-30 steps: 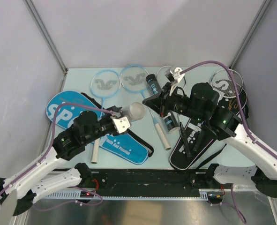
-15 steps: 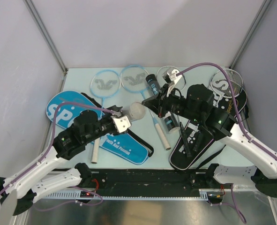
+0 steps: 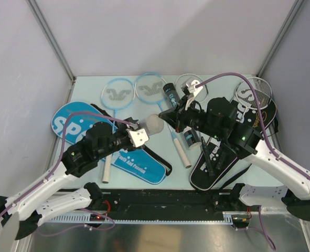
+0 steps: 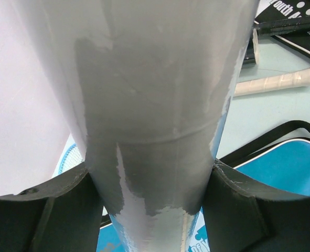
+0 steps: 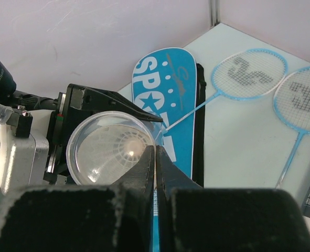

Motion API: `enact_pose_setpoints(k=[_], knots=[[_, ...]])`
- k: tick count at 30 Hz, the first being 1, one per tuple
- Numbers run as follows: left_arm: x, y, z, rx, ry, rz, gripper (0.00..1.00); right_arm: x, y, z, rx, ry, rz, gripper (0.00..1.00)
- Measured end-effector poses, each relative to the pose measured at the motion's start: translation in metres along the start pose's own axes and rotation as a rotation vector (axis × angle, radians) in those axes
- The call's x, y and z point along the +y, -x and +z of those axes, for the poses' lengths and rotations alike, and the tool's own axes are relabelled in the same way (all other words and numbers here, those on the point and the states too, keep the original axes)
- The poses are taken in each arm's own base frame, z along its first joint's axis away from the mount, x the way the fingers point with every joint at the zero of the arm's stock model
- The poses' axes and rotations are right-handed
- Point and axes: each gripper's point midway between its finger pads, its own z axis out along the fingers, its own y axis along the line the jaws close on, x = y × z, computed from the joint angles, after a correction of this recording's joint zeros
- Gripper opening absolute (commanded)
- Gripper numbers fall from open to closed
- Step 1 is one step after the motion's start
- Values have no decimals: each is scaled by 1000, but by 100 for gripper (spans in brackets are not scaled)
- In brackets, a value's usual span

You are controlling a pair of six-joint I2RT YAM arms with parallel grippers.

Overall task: Pack up the badminton gear
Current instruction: Close the lid on the shuttle tube.

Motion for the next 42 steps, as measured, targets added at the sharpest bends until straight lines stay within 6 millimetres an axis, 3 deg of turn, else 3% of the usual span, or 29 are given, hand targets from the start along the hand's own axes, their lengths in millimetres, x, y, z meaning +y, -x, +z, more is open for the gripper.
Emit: enact_pose_setpoints(k=[42], knots=[[9, 7, -2, -2, 33, -33, 48, -5, 7, -2, -41, -63, -51, 0]])
